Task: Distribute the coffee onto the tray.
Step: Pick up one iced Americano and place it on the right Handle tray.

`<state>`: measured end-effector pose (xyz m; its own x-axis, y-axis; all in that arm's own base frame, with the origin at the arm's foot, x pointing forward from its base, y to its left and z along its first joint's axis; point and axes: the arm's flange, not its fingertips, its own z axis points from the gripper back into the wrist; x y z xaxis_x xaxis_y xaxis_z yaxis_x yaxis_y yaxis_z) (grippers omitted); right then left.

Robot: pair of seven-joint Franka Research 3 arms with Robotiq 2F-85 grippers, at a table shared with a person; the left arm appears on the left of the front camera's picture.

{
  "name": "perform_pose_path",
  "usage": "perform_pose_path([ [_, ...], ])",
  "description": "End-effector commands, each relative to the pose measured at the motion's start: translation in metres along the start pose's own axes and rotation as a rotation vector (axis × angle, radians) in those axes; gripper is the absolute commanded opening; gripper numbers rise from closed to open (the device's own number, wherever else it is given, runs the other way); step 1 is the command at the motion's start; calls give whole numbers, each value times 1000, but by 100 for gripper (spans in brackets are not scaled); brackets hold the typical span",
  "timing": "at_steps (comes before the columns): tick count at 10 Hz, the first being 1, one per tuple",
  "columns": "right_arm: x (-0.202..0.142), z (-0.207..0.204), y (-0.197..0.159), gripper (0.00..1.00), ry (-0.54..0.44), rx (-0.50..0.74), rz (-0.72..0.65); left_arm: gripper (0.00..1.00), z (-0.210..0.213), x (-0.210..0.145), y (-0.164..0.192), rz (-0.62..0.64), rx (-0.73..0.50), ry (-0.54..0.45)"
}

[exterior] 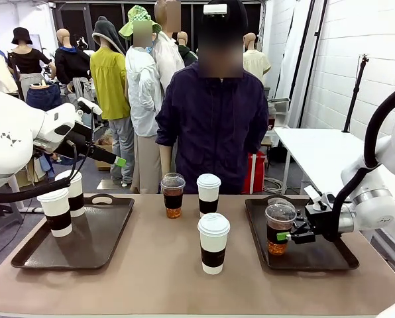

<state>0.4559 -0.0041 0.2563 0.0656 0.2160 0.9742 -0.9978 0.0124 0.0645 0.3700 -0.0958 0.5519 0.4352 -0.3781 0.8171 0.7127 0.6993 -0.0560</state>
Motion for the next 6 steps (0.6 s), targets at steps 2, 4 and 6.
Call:
perform_pose_path([
  [2,3,2,-7,82,-9,2,-42,100,1,-1,1,3,-1,1],
  [4,4,1,-8,100,3,8,-72,100,1,-1,1,3,-1,1],
  [6,3,3,-5,100,17,10,-94,100,1,-1,1,3,-1,1],
])
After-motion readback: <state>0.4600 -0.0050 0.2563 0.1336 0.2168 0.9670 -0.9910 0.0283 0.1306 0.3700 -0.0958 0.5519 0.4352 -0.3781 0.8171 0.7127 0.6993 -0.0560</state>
